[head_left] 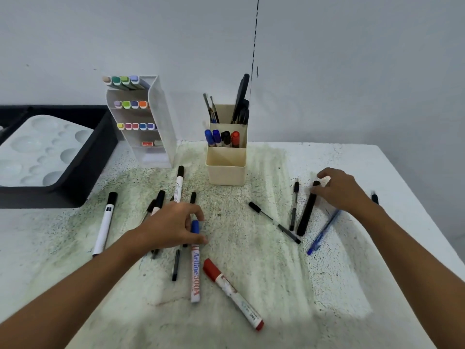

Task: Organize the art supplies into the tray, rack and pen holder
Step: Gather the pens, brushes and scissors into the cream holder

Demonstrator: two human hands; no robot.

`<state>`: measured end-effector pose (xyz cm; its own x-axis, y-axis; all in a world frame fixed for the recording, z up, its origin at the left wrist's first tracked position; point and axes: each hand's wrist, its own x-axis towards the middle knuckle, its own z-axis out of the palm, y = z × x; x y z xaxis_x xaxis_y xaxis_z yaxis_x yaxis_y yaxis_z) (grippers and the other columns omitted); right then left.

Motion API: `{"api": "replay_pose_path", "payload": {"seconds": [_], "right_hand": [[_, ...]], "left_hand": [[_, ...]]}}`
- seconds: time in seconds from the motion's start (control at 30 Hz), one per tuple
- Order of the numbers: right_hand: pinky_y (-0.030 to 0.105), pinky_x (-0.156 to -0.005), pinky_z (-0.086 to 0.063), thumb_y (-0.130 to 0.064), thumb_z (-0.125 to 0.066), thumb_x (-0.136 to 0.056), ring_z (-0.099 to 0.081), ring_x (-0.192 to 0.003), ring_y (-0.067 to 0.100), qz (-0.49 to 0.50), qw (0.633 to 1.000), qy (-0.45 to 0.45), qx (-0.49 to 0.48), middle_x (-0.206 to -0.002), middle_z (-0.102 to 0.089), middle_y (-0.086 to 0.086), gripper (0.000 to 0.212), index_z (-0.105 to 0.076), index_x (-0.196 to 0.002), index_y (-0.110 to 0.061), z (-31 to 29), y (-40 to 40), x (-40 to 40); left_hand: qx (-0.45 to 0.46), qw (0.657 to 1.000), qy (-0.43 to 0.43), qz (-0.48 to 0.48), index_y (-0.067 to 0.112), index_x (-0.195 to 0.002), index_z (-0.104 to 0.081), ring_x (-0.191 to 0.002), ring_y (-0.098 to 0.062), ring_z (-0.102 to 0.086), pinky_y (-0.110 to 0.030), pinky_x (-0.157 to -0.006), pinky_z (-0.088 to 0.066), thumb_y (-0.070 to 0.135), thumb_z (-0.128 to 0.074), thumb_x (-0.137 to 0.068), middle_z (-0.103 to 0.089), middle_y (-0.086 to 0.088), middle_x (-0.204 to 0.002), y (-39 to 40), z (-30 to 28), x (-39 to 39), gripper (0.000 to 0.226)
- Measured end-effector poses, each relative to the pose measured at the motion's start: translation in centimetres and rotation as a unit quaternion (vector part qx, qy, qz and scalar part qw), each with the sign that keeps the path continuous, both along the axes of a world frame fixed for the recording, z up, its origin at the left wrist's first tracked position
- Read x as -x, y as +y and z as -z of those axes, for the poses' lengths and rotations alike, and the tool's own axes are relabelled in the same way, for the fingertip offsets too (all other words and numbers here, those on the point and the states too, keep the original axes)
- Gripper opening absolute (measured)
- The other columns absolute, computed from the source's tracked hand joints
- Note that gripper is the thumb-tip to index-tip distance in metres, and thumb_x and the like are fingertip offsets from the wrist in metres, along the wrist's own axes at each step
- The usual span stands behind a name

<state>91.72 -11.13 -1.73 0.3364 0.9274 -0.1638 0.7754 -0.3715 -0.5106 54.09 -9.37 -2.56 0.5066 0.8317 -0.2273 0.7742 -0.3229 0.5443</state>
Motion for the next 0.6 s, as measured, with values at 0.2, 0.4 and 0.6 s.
{"api": "replay_pose_path", "payload": {"seconds": [0.2,0.4,0.6], "right_hand": [[0.031,-0.077,-0.045,-0.038,-0.083,-0.071,-0.062,-0.099,0.029,0.031,0.998,0.045,0.022,-0.119,-0.061,0.016,0.069,-0.056,-0.125,-0.004,0.9,0.4,0.5],[0.026,-0.048,-0.049,-0.008,-0.078,-0.076,-0.059,-0.047,0.02,0.068,0.984,0.167,-0.002,-0.069,-0.066,0.012,0.031,-0.062,-0.103,-0.007,-0.4,0.1,1.0],[0.026,-0.048,-0.045,-0.001,-0.071,-0.08,-0.061,-0.053,0.02,0.045,0.954,0.294,-0.04,-0.072,-0.07,0.011,0.032,-0.062,-0.109,-0.012,-2.9,0.4,2.5]], "left_hand": [[0.029,0.997,-0.016,-0.077,0.01,-0.108,-0.062,-0.048,-0.008,-0.061,-0.02,-0.05,-0.05,0.026,-0.088,-0.066,-0.064,-0.001,-0.066,-0.6,-0.1,-0.8,0.052],[0.036,0.994,-0.024,-0.098,0.005,-0.108,-0.064,-0.057,-0.011,-0.065,-0.032,-0.061,-0.059,0.01,-0.083,-0.07,-0.067,-0.006,-0.074,-1.1,-0.8,-1.3,0.042],[0.074,0.973,-0.171,-0.134,0.005,-0.111,-0.061,-0.061,-0.023,-0.071,-0.03,-0.052,-0.057,-0.002,-0.076,-0.075,-0.07,-0.015,-0.082,-0.1,-3.8,-1.5,0.039]]}}
